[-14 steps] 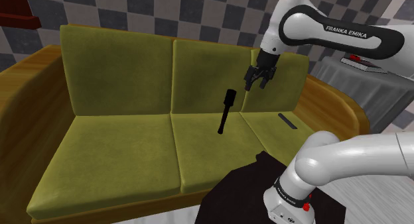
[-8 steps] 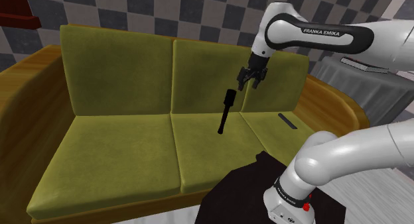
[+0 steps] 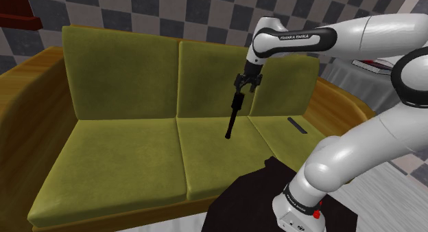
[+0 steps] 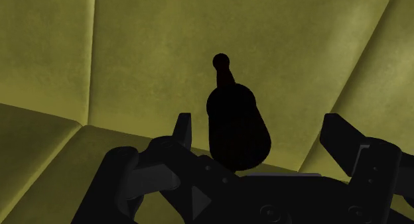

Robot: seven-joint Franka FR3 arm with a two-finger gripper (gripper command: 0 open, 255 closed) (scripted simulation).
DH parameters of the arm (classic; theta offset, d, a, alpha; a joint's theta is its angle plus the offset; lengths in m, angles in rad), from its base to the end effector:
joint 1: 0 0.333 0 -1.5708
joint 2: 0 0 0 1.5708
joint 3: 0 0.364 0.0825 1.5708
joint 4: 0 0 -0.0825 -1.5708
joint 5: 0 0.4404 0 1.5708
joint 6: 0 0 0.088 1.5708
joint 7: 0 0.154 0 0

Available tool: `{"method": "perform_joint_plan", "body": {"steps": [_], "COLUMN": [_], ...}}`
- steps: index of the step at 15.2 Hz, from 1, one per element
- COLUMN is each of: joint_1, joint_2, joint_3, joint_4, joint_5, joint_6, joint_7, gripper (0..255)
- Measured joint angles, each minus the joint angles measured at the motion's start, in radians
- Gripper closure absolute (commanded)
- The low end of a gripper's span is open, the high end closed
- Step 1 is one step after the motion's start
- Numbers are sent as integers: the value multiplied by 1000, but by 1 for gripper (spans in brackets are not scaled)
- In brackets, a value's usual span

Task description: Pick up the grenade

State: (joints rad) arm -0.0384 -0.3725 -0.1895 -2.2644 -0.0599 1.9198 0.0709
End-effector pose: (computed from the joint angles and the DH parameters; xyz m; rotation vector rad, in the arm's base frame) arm 0.4667 -0.1198 0.4863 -3.1031 0.4167 -0.0365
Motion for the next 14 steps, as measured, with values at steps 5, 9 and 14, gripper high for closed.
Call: {"method": "perform_joint_plan", "body": {"steps": [5, 9, 14], "joint_1": [-1, -1, -3], "joint_2": [78, 93, 92], "joint_3": [-17, -19, -21], "joint_4": [5, -35, -43], "joint_5": [8, 9, 8], "joint_6": [71, 125, 135], "joint_7": [-17, -19, -21], "gripper": [0, 0, 255]}}
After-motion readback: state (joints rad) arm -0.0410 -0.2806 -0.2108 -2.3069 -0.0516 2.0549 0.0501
